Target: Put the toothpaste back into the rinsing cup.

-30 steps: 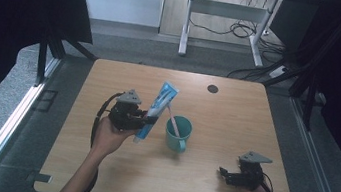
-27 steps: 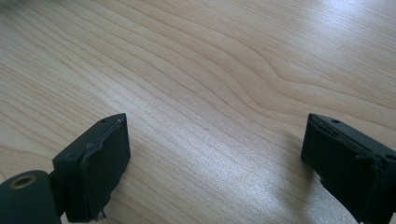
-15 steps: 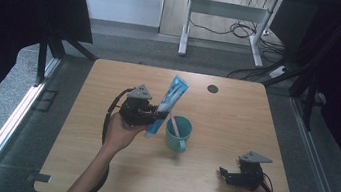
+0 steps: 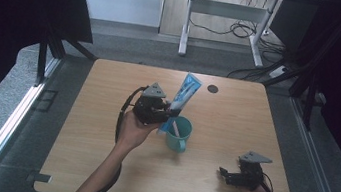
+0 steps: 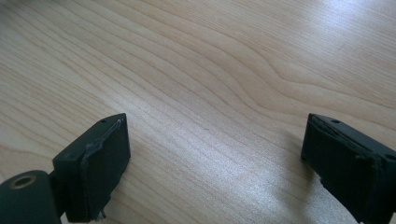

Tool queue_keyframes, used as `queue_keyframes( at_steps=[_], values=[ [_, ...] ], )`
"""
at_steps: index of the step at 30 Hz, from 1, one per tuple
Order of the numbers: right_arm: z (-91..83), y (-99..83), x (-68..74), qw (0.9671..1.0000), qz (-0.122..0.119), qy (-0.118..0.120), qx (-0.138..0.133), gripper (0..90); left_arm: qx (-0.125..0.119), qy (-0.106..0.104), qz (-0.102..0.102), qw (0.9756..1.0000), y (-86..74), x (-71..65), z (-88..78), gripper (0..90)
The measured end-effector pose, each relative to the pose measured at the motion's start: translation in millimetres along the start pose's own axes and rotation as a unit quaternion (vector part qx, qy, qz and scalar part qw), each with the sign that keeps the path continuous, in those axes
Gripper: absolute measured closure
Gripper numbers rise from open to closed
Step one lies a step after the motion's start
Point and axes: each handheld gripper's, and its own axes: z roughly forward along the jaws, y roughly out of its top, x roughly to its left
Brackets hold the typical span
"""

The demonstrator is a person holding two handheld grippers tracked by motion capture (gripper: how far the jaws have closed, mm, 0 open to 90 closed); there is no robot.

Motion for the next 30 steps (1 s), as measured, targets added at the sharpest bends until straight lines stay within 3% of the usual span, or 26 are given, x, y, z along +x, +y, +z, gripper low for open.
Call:
queue_keyframes(
  at_steps=[14, 30],
  values=[
    [0.0, 0.0, 0.0, 1.0, 0.0, 0.001, 0.0, 7.5, -0.017, 0.01, 0.007, 0.9998, 8.7, -6.0, 24.5, 72.9],
    [0.0, -0.1, 0.0, 1.0, 0.0, 0.0, 0.0, 7.5, -0.031, 0.026, 0.007, 0.9991, -3.3, -5.2, 44.3, 72.8]
  ],
)
